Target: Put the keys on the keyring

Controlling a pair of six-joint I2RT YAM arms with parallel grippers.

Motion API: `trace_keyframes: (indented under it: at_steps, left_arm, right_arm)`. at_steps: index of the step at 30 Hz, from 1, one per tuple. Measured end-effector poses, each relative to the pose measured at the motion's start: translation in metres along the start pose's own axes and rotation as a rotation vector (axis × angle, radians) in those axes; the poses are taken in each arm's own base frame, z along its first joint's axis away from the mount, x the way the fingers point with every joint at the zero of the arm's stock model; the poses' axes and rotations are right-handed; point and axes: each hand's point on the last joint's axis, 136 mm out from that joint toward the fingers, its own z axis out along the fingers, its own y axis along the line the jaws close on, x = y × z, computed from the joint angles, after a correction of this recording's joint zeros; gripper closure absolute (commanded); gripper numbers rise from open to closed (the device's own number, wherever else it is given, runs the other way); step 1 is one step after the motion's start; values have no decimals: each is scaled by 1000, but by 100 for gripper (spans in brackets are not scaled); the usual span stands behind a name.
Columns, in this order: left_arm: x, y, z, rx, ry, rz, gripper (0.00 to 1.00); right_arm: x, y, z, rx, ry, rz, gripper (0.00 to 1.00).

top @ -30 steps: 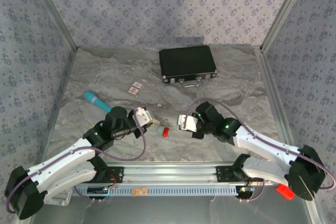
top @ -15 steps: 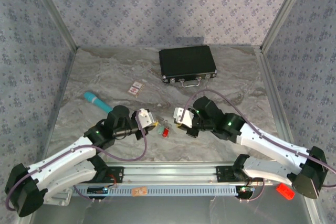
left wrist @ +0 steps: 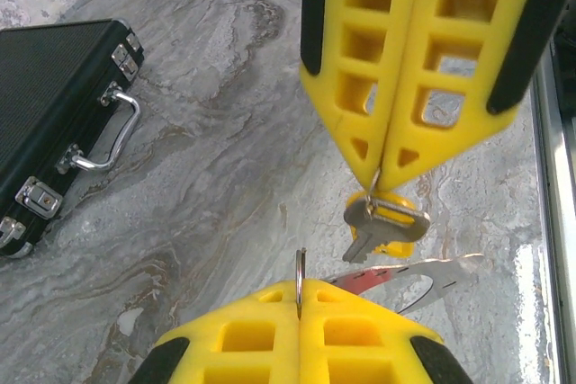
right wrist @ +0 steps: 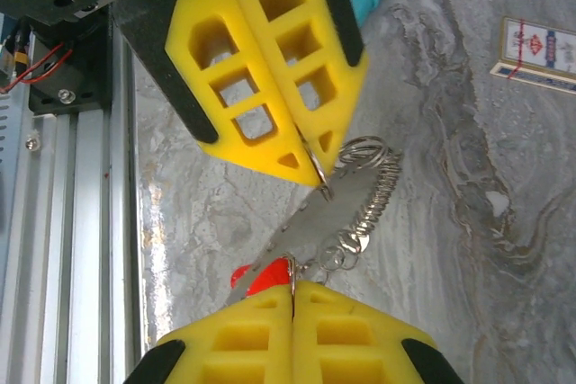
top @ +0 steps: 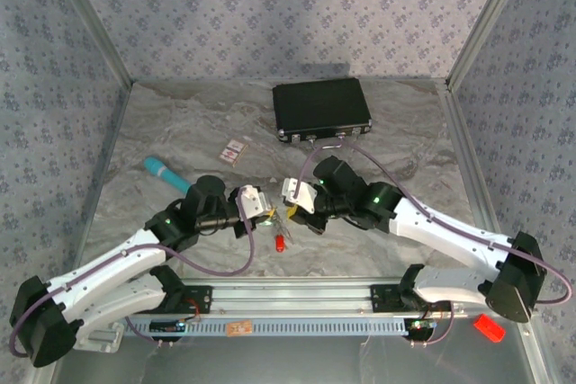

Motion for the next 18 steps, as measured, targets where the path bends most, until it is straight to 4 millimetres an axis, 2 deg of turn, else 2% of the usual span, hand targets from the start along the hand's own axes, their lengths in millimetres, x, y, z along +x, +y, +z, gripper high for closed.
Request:
trace_keyframes:
  at_steps: [18]
  left_arm:
    - [-2, -7, 1, 25, 3, 68, 100]
  right_arm:
    - [-11, -1, 8, -15, -22, 13, 100]
